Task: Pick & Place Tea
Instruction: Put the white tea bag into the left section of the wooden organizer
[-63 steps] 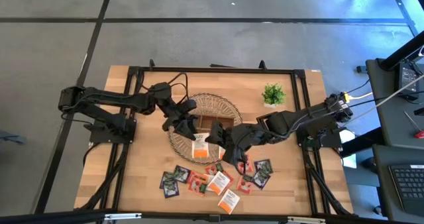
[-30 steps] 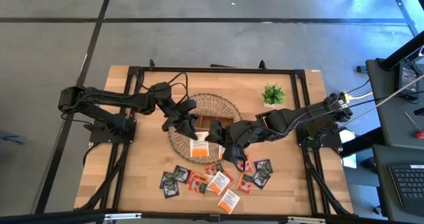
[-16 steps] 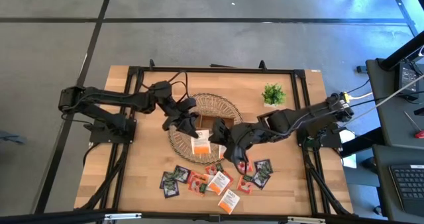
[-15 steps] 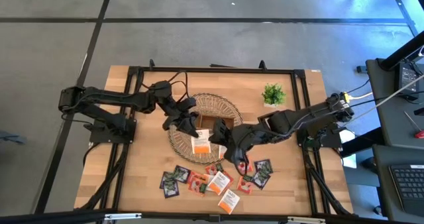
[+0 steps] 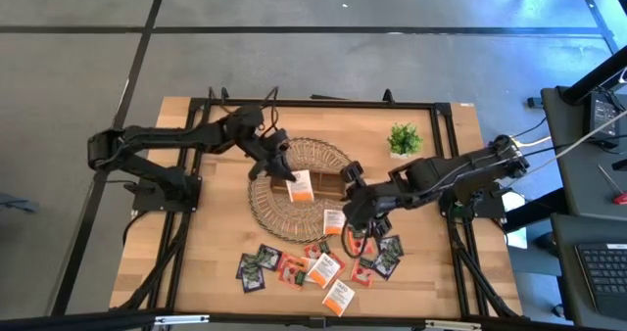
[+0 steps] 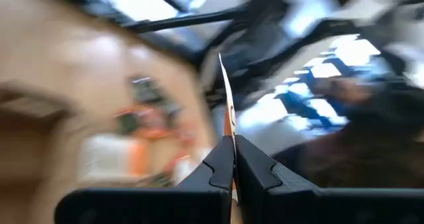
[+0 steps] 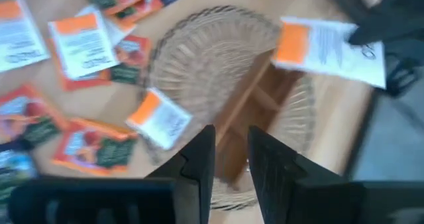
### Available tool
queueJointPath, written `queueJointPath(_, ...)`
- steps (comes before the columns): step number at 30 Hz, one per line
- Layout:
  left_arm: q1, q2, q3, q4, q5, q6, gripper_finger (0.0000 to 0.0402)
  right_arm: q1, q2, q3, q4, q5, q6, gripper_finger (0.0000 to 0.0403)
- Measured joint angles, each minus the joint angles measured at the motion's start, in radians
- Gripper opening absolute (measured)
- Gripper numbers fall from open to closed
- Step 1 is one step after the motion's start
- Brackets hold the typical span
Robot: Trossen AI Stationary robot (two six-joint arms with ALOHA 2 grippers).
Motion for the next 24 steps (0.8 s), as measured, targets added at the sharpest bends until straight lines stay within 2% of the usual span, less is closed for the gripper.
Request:
queueJointPath(4, 0.054, 0.0, 0.0, -0.24, -0.155, 0.184, 0.0003, -0.003, 0.0, -0.007, -0.01, -0.01, 0.059, 0.0092)
queueJointPath(8, 0.077, 0.0, -0.001, -0.37, -0.291, 0.358, 0.0002, -0.017, 0.002, -0.033, 0.023, -0.009, 0.05, 0.0092)
queueJointPath(13, 0.079, 0.0, -0.001, -0.393, -0.376, 0.531, 0.0002, -0.057, 0.002, -0.081, 0.111, -0.077, -0.008, 0.0092)
queueJointPath(18, 0.08, 0.0, -0.001, -0.423, -0.486, 0.687, 0.0002, -0.114, 0.002, -0.109, 0.149, -0.216, -0.027, 0.0092)
queueJointPath(20, 0.081, 0.0, -0.001, -0.457, -0.518, 0.73, 0.0002, -0.133, 0.001, -0.116, 0.157, -0.256, -0.027, 0.0092)
queueJointPath(24, 0.081, 0.0, -0.001, -0.511, -0.52, 0.748, 0.0002, -0.155, 0.001, -0.119, 0.155, -0.303, -0.038, 0.0092)
